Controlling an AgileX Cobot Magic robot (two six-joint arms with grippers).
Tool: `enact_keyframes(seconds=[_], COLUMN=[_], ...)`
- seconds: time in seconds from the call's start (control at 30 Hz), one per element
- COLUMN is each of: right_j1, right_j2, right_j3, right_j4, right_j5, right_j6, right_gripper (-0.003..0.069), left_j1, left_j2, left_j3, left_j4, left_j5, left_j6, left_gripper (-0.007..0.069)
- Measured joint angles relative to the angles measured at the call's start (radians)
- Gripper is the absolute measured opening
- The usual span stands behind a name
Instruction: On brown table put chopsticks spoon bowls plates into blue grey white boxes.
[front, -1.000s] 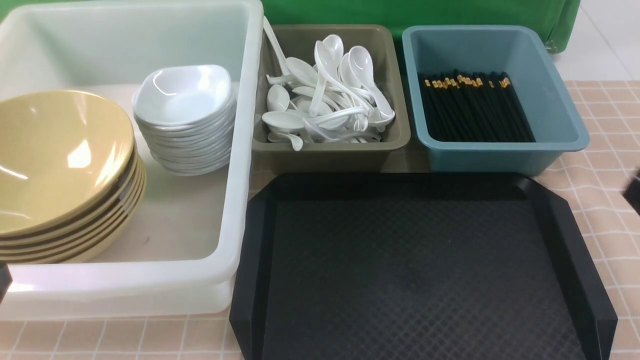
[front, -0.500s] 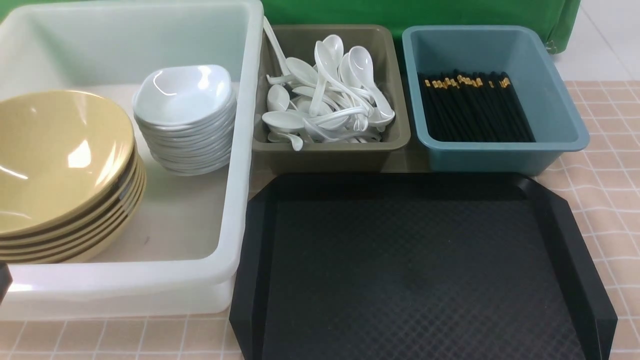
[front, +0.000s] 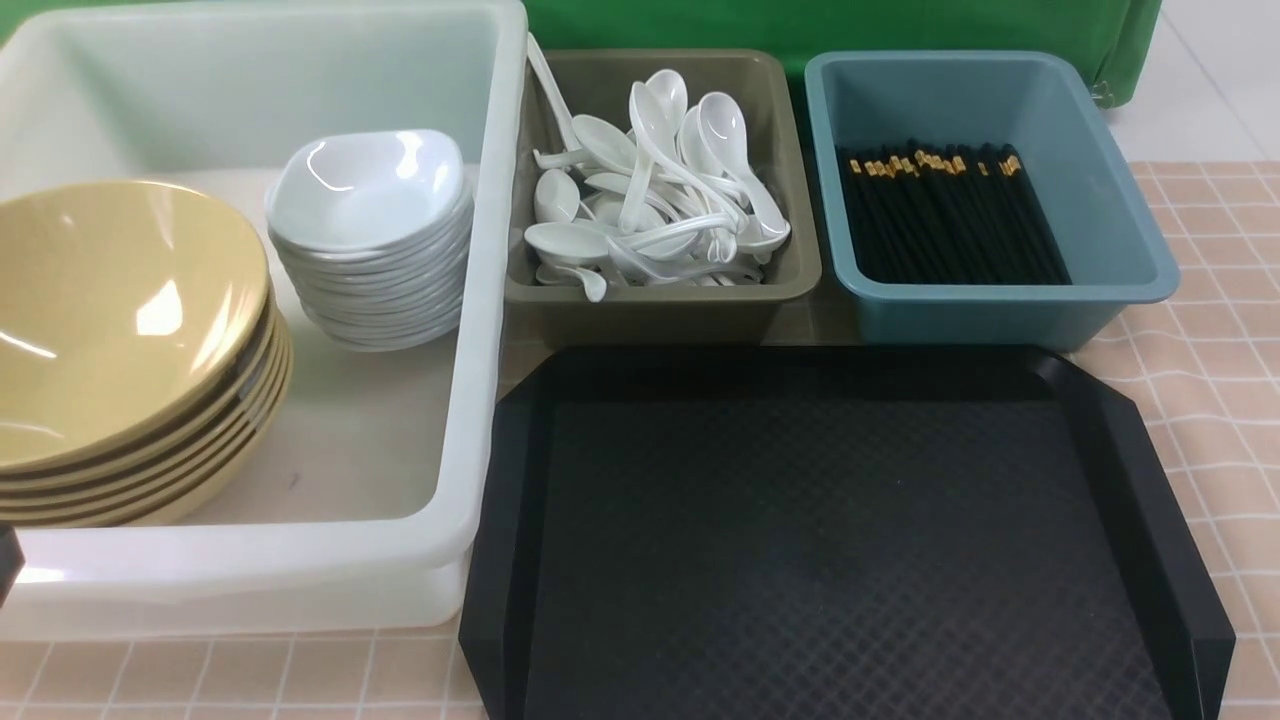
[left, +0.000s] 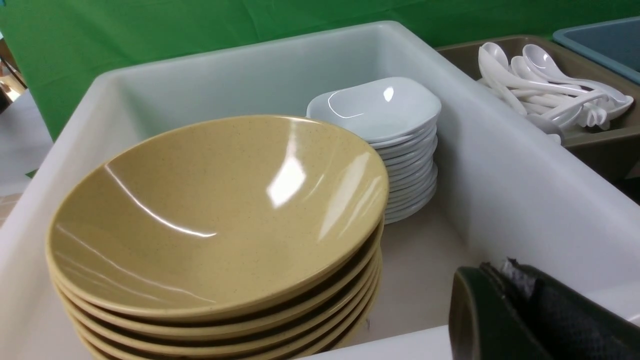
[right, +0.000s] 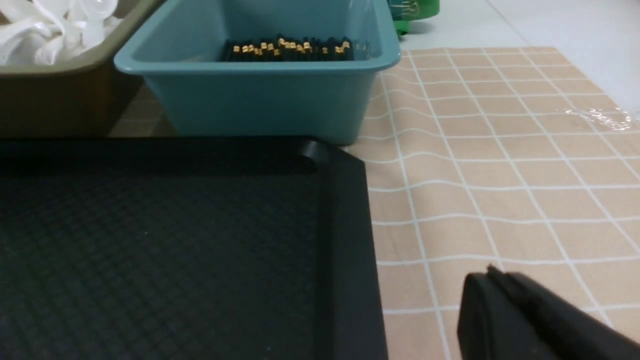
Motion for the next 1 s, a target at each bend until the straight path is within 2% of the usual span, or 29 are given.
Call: enact_keyframes(seconds=[1.0], right_j1=[0.001], right_j2=[0.000], right_j3=[0.000], right_j4=[0.000], right_j5=[0.007], right_j6=[0.003], right_gripper=[0.0048], left_j1=[0.000], left_j2=[0.000], left_j3=[0.000], left_j4=[-0.003], left_j5=[0.000], left_j6=[0.000], left_gripper=[0.0002])
